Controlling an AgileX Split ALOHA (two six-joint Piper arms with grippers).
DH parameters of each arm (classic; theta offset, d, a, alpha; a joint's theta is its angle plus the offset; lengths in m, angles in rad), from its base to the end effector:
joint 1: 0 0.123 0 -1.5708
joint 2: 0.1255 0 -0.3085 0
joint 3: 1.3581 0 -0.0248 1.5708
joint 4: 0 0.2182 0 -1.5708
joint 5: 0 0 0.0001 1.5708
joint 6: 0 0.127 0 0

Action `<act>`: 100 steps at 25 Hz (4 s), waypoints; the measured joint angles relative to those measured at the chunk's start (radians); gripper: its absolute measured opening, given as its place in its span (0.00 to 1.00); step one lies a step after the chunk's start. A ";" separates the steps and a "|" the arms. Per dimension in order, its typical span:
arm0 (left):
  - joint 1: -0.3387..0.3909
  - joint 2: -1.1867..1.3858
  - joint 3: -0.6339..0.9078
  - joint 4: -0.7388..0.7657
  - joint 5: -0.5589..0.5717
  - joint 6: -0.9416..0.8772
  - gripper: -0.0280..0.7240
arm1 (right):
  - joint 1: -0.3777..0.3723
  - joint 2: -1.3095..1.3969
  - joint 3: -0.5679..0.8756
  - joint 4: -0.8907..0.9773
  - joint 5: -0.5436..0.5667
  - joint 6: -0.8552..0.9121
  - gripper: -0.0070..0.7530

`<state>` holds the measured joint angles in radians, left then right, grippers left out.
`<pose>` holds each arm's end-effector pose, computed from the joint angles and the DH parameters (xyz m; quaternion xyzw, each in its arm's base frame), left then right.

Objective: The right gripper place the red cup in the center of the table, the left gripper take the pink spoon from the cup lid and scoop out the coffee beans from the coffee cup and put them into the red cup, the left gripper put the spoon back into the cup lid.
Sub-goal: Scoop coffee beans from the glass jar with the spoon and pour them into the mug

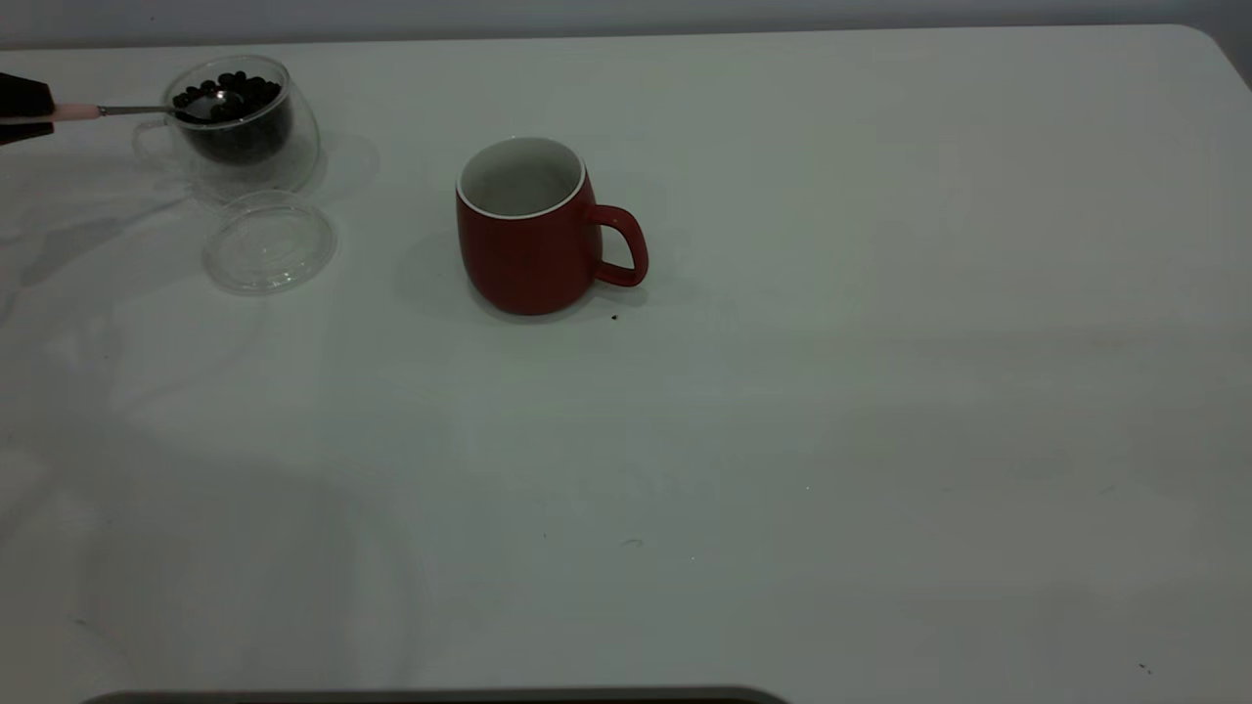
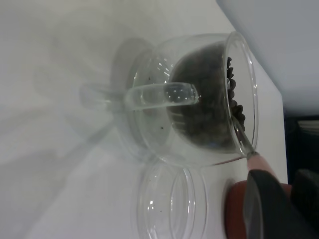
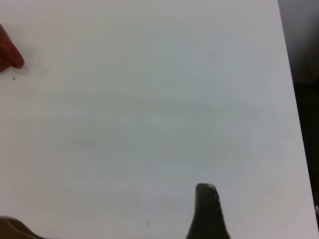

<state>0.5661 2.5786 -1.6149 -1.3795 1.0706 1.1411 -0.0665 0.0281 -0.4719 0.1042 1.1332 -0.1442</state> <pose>0.4476 0.1547 0.0416 -0.1728 0.8413 -0.4318 0.2755 -0.0241 0.0136 0.2306 -0.0368 0.8830 0.0028 0.4678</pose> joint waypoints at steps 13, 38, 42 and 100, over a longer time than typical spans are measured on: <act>-0.003 0.007 0.000 -0.063 0.074 -0.103 0.20 | 0.000 0.000 0.000 0.000 0.000 0.000 0.79; -0.030 0.004 0.000 -0.045 0.074 -0.253 0.20 | 0.000 0.000 0.000 0.000 0.000 0.000 0.79; -0.059 -0.023 0.000 -0.041 0.074 -0.255 0.20 | 0.000 0.000 0.000 0.000 0.000 0.000 0.79; -0.413 -0.065 0.000 0.141 0.081 0.150 0.20 | 0.000 0.000 0.000 0.000 0.000 0.000 0.79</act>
<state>0.1533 2.5136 -1.6149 -1.2389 1.1517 1.2907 -0.0665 0.0281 -0.4719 0.1042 1.1332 -0.1442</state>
